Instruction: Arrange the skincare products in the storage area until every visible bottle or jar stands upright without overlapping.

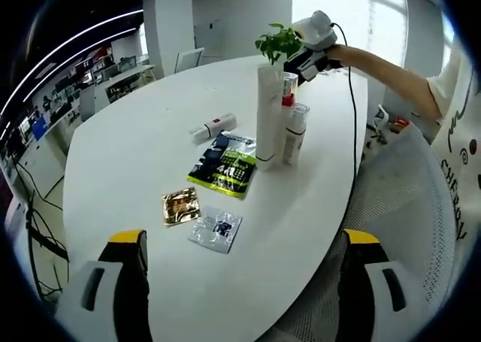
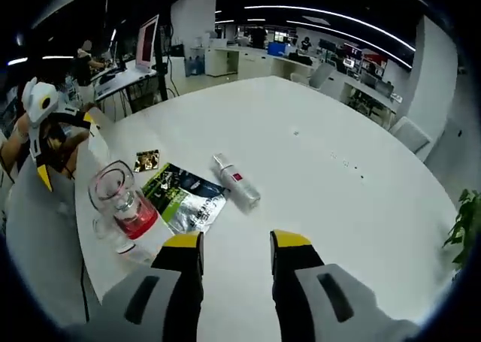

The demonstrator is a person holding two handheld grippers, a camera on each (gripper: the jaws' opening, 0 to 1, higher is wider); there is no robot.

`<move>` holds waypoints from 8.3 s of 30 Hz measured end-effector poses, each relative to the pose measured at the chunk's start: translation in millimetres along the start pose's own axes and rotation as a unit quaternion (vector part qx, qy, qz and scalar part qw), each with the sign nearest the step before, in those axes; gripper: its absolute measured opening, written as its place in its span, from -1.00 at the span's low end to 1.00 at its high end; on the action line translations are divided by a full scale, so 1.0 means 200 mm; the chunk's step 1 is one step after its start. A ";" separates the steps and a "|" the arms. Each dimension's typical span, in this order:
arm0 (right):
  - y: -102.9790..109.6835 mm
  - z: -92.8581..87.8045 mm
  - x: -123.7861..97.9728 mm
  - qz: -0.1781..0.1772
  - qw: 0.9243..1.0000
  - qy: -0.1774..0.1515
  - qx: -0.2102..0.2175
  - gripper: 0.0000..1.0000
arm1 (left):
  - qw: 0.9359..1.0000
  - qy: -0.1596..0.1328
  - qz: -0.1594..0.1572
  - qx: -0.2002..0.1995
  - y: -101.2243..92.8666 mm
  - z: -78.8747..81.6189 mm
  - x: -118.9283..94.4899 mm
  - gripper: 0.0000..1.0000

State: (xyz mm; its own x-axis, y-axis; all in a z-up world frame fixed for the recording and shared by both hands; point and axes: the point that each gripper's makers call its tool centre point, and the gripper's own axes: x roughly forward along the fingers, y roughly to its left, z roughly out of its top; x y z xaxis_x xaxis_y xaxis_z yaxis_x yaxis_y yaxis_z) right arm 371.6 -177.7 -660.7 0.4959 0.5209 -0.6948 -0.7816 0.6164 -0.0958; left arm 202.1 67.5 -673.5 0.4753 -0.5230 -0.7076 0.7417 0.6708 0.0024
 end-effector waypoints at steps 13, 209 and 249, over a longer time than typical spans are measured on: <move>-0.04 0.06 0.19 0.023 0.998 0.030 -0.046 -0.28 | 1.000 -0.004 -0.009 -0.013 0.00 0.00 0.02 0.98; 0.27 -0.17 -0.40 -0.077 0.994 -0.070 0.039 -0.63 | 1.000 -0.017 -0.016 0.015 -0.20 0.05 -0.04 0.92; 0.59 -0.07 -0.59 -0.057 0.984 -0.158 0.056 -0.62 | 0.999 -0.022 -0.012 0.037 -0.24 0.06 -0.07 0.92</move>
State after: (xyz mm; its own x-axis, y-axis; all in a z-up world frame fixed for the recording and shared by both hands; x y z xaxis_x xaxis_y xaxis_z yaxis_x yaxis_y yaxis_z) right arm 215.2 -174.4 -599.3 0.6850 0.5908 -0.4263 -0.6757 0.7339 -0.0686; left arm 165.4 35.2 -654.7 0.4754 -0.5627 -0.6763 0.7857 0.6174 0.0387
